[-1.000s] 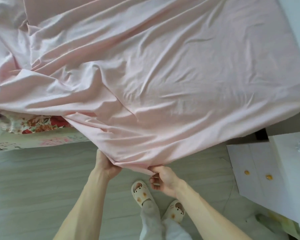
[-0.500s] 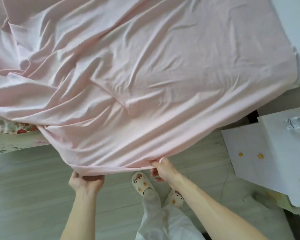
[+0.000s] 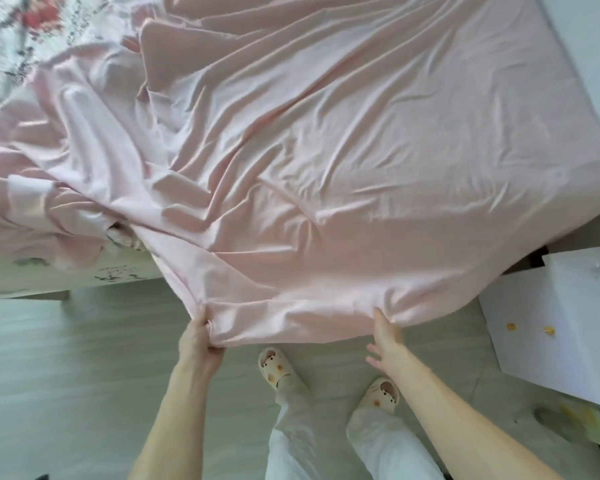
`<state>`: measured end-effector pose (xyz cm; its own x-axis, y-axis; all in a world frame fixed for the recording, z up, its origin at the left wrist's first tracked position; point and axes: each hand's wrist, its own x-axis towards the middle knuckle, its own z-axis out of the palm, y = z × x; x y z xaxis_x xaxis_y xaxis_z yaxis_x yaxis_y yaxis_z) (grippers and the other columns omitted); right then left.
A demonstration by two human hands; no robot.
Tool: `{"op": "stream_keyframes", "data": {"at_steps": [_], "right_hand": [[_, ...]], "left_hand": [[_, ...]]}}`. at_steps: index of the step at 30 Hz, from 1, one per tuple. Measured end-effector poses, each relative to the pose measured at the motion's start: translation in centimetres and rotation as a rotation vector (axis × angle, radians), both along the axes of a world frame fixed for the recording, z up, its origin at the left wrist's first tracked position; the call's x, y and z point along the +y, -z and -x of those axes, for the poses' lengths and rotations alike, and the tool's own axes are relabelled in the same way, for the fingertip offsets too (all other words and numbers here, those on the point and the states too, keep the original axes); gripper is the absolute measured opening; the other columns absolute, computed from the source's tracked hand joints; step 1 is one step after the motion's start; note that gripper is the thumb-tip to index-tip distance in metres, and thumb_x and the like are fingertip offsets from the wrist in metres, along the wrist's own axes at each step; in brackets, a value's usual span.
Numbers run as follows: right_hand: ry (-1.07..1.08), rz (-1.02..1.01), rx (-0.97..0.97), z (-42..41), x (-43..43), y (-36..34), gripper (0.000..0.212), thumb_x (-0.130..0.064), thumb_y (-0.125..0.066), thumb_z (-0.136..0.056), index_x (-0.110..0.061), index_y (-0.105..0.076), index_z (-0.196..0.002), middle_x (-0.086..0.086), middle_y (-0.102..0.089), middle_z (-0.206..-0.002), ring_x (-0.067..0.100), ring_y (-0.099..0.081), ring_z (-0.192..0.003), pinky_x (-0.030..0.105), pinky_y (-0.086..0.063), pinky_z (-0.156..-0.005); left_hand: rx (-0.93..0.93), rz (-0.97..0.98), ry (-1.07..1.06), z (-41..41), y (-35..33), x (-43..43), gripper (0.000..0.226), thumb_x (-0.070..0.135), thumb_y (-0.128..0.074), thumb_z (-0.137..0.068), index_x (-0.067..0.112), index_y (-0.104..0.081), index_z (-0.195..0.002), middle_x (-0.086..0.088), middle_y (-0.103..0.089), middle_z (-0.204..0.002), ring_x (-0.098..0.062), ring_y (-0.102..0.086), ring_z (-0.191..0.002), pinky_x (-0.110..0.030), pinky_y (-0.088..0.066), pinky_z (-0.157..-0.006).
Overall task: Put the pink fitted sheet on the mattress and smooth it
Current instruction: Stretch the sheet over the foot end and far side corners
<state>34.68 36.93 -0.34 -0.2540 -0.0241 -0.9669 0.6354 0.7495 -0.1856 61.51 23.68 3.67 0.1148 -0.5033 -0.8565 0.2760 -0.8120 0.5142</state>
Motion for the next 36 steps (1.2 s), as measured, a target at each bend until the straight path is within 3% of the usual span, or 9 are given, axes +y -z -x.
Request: {"op": "stream_keyframes", "data": {"at_steps": [5, 9, 13, 16, 20, 24, 30, 33, 36], "right_hand": [[-0.397, 0.077, -0.234, -7.8, -4.4, -7.8, 0.084, -0.073, -0.046, -0.088, -0.013, -0.041, -0.147, 0.011, -0.049, -0.145, 0.023, -0.054, -0.124, 0.042, -0.048, -0.094], [-0.319, 0.115, -0.385, -15.9, -8.7, -10.9, 0.08, -0.078, -0.04, -0.084, -0.01, -0.062, -0.12, 0.008, -0.067, -0.117, 0.022, -0.062, -0.104, 0.036, -0.049, -0.072], [-0.244, 0.196, -0.124, -21.0, -11.8, -11.7, 0.021, -0.037, -0.053, -0.095, -0.02, -0.061, -0.105, -0.001, -0.065, -0.089, 0.016, -0.061, -0.08, 0.027, -0.045, -0.068], [-0.352, 0.241, 0.071, -22.4, -12.9, -12.4, 0.041, -0.037, -0.052, -0.096, -0.012, -0.052, -0.129, 0.0, -0.061, -0.097, 0.014, -0.06, -0.077, 0.025, -0.043, -0.06], [-0.421, 0.262, 0.172, -21.6, -11.8, -12.8, 0.026, -0.038, -0.048, -0.1, -0.017, -0.048, -0.116, -0.006, -0.062, -0.09, 0.01, -0.065, -0.069, 0.025, -0.044, -0.057], [-0.288, 0.2, 0.216, -19.9, -9.5, -12.5, 0.029, -0.044, -0.046, -0.101, -0.018, -0.045, -0.116, -0.002, -0.061, -0.107, 0.01, -0.067, -0.069, 0.026, -0.046, -0.056], [-0.08, 0.029, 0.319, -17.1, -6.0, -11.0, 0.036, -0.034, -0.043, -0.103, -0.007, -0.049, -0.125, 0.006, -0.062, -0.086, 0.018, -0.063, -0.059, 0.026, -0.042, -0.053], [-0.206, -0.048, 0.371, -17.9, -6.0, -10.2, 0.051, -0.035, -0.047, -0.1, -0.001, -0.043, -0.137, 0.014, -0.065, -0.107, 0.026, -0.069, -0.078, 0.035, -0.056, -0.063], [-0.545, -0.179, 0.474, -20.1, -7.9, -10.4, 0.08, -0.046, -0.05, -0.097, 0.002, -0.017, -0.152, 0.023, -0.034, -0.151, 0.038, -0.044, -0.133, 0.043, -0.043, -0.106]], "left_hand": [[-0.003, 0.014, 0.132, 0.4, -3.1, 0.5, 0.035, 0.035, -0.052, -0.1, 0.016, -0.057, -0.128, -0.003, -0.069, -0.117, -0.02, -0.067, -0.097, -0.034, -0.055, -0.077], [0.056, 0.006, 0.274, -2.0, -4.8, 0.0, 0.029, 0.037, -0.052, -0.099, 0.014, -0.062, -0.116, -0.004, -0.071, -0.1, -0.02, -0.067, -0.086, -0.031, -0.053, -0.071], [0.148, -0.041, 0.251, -5.3, -6.1, -1.7, 0.022, 0.033, -0.049, -0.101, 0.016, -0.061, -0.096, 0.004, -0.064, -0.066, -0.009, -0.055, -0.053, -0.022, -0.04, -0.053], [0.298, -0.149, 0.008, -7.4, -6.8, -5.1, 0.012, 0.013, -0.049, -0.096, 0.01, -0.06, -0.099, -0.004, -0.063, -0.093, -0.015, -0.061, -0.07, -0.023, -0.048, -0.064], [0.49, -0.182, -0.209, -8.5, -8.4, -9.3, 0.05, 0.009, -0.044, -0.074, 0.003, -0.059, -0.122, -0.019, -0.063, -0.122, -0.036, -0.06, -0.112, -0.048, -0.04, -0.106], [0.629, -0.055, -0.293, -10.8, -10.1, -12.8, 0.06, 0.021, -0.05, -0.07, 0.01, -0.059, -0.128, -0.024, -0.063, -0.124, -0.044, -0.057, -0.117, -0.054, -0.037, -0.106], [0.513, 0.2, -0.342, -20.9, -10.5, -16.9, 0.081, 0.013, -0.076, -0.032, 0.009, -0.07, -0.112, -0.015, -0.07, -0.115, -0.035, -0.061, -0.113, -0.046, -0.042, -0.097], [0.438, 0.216, -0.313, -24.4, -10.2, -17.5, 0.092, 0.013, -0.084, -0.035, 0.014, -0.065, -0.125, -0.009, -0.068, -0.122, -0.031, -0.062, -0.116, -0.049, -0.041, -0.102], [0.344, 0.206, -0.164, -24.1, -11.2, -16.4, 0.013, 0.016, -0.062, -0.082, 0.02, -0.071, -0.092, -0.007, -0.069, -0.11, -0.028, -0.067, -0.101, -0.048, -0.049, -0.092]]}}
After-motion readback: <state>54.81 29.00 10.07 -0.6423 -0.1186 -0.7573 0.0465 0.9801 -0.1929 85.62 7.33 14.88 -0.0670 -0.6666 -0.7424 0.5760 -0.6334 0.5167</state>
